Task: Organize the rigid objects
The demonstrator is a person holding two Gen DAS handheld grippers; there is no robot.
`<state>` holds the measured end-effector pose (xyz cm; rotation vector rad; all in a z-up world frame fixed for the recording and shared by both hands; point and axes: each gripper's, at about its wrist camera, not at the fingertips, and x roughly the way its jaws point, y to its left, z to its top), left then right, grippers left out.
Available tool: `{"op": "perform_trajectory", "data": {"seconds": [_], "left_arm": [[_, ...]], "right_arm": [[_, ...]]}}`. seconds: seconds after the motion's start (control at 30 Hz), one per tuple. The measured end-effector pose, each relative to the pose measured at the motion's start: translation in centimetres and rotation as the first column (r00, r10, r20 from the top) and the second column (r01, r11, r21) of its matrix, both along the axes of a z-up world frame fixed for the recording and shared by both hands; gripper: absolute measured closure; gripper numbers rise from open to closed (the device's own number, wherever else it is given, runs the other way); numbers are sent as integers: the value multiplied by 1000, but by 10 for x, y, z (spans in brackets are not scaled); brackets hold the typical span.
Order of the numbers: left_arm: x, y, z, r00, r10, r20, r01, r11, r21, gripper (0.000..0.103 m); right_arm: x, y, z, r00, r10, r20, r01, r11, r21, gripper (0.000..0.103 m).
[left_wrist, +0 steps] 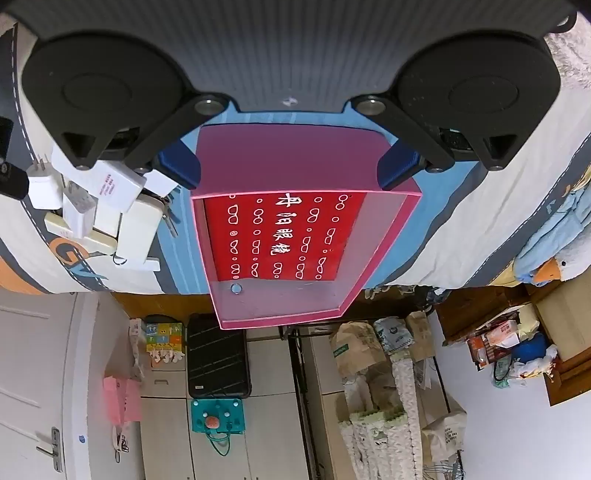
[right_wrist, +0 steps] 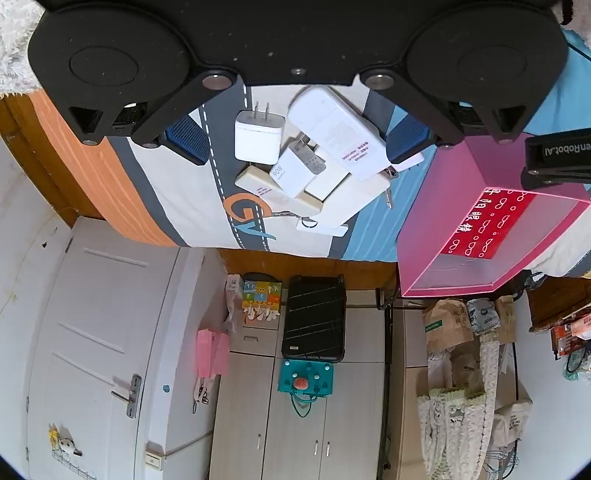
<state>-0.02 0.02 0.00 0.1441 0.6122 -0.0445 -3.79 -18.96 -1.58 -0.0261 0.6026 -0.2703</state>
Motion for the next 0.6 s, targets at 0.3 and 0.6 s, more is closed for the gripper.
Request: {"op": "perform_trajectory", "data": {"seconds": [0.3,0.6], "left_arm": [[1,-2,-2,1000,-1,-13,1,1000,-11,0],[0,-5,-3,999,-39,-32,40,999,3,0]], "right_arm": [[-2,0,1,1000,2,-3,-2,1000,1,0],[-1,-2,0,1000,-1,-10,1,1000,0,0]]}}
